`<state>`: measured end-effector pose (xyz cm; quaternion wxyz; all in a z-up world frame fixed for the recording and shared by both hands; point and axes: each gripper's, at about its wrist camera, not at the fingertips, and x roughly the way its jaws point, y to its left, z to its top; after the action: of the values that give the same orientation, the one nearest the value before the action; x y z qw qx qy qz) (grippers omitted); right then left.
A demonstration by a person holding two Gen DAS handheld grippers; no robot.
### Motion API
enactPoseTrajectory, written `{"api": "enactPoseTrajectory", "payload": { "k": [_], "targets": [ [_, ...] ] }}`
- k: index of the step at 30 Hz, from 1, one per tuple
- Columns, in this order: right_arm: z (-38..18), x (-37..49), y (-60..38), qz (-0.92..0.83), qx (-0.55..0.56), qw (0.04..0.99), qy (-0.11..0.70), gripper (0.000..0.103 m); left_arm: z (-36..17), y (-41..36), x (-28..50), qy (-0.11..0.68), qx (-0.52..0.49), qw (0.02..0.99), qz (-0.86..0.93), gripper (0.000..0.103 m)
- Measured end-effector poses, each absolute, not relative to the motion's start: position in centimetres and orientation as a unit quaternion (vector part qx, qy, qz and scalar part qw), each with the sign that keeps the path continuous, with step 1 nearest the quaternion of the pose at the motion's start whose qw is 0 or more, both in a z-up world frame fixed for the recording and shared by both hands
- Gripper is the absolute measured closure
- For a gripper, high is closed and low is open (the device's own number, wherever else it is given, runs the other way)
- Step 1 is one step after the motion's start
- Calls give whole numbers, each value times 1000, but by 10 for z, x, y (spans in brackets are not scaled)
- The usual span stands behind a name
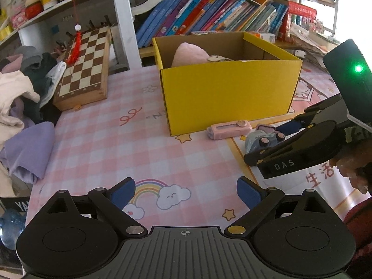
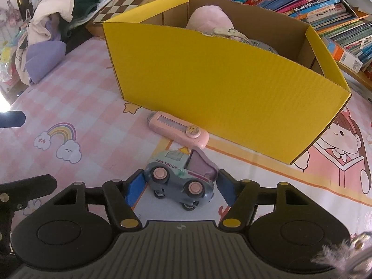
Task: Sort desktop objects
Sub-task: 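Close the left tool on the pink utility knife while the right tool holds the truck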
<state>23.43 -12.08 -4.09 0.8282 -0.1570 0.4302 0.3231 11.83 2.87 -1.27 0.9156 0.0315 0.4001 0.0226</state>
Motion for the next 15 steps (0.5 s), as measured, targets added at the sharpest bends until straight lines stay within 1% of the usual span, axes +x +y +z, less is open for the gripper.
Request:
{"api": "enactPoseTrajectory", "payload": {
  "k": [15],
  "targets": [
    [-29,238,-155,317,-155,842,408,38,-23,4,146,413,38,910,-5,7]
  ]
}}
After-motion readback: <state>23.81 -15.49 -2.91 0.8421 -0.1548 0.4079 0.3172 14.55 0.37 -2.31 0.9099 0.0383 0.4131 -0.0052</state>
